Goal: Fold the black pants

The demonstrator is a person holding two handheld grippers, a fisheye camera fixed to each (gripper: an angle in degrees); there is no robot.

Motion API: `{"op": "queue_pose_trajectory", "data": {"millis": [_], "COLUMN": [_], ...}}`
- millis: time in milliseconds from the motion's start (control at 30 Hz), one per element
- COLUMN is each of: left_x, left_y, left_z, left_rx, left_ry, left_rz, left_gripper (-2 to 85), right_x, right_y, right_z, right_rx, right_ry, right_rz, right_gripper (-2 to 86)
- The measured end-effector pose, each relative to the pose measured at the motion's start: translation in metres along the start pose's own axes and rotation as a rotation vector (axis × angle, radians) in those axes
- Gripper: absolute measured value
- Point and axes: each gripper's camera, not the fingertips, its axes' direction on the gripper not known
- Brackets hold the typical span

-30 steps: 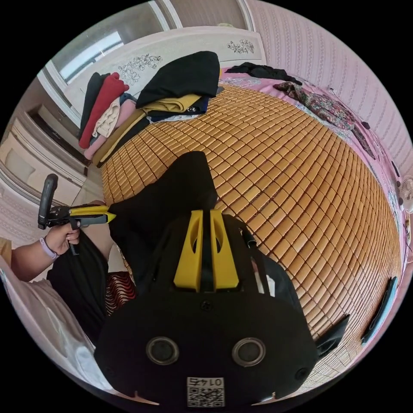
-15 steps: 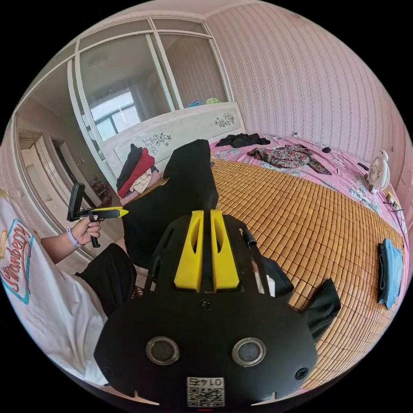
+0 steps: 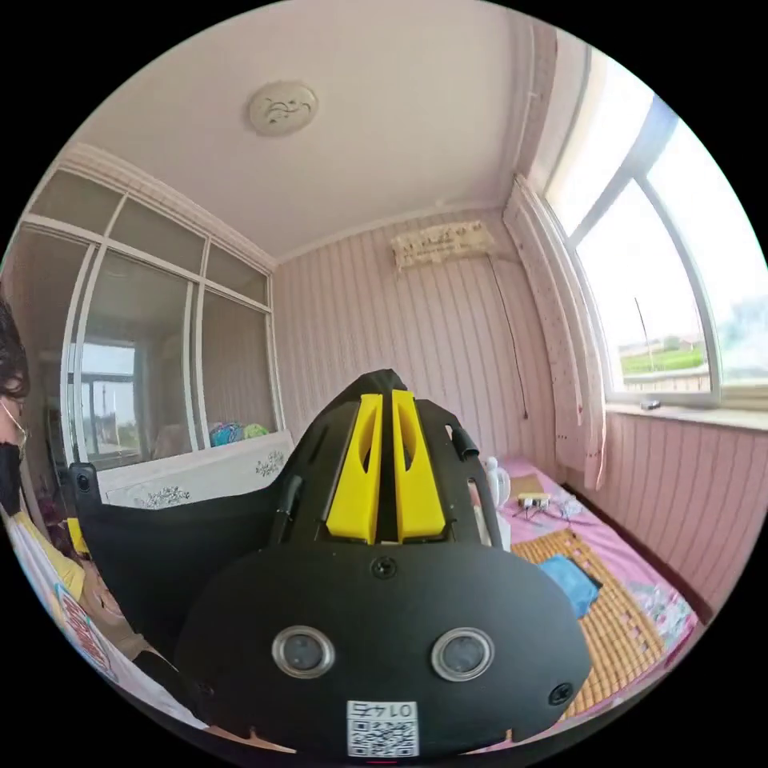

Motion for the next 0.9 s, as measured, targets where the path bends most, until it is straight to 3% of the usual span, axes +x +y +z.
{"op": "queue_pose_trajectory", "data": {"millis": [67, 133, 267, 367, 433, 533, 633, 733, 900], "left_x": [0.014, 0.016, 0.001, -0.016, -0.021, -0.002, 0.019, 0.037, 0.060], "left_y": [-0.056, -0.073, -0.032, 0.039, 0.094, 0.188, 0.266, 0.291, 0.249], "left_z": [-0.015, -0.037, -0.103, -0.141, -0.164, -0.195, -0.217, -0.214, -0.218], "left_rx": [0.189, 0.280, 0.348, 0.249, 0.163, -0.071, -0.114, -0.174, -0.074], "left_ry": [0.087, 0.054, -0.195, -0.437, -0.551, -0.922, -1.023, -1.080, -1.208], "left_rz": [0.064, 0.067, -0.046, -0.257, -0.414, -0.621, -0.916, -1.018, -0.897], "left_gripper": [-1.0, -1.0, -1.0, -1.0, -1.0, -1.0, -1.0, -1.0, -0.9], "right_x": [-0.038, -0.105, -0.187, -0.222, -0.236, -0.252, -0.282, -0.318, -0.403], "right_y": [-0.089, -0.156, -0.125, -0.001, 0.130, 0.293, 0.413, 0.446, 0.398], "right_z": [0.011, 0.062, 0.184, 0.288, 0.340, 0.360, 0.356, 0.355, 0.386], "right_rx": [0.005, -0.126, -0.414, -0.707, -0.920, -1.137, -1.345, -1.353, -1.159], "right_ry": [-0.114, -0.168, -0.205, -0.257, -0.370, -0.515, -0.554, -0.612, -0.717], "right_rz": [-0.114, -0.283, -0.404, -0.407, -0.327, -0.150, -0.086, -0.090, -0.252], "right_gripper": [1.0, 1.0, 1.0, 1.1, 1.0, 1.0, 1.0, 1.1, 1.8]}}
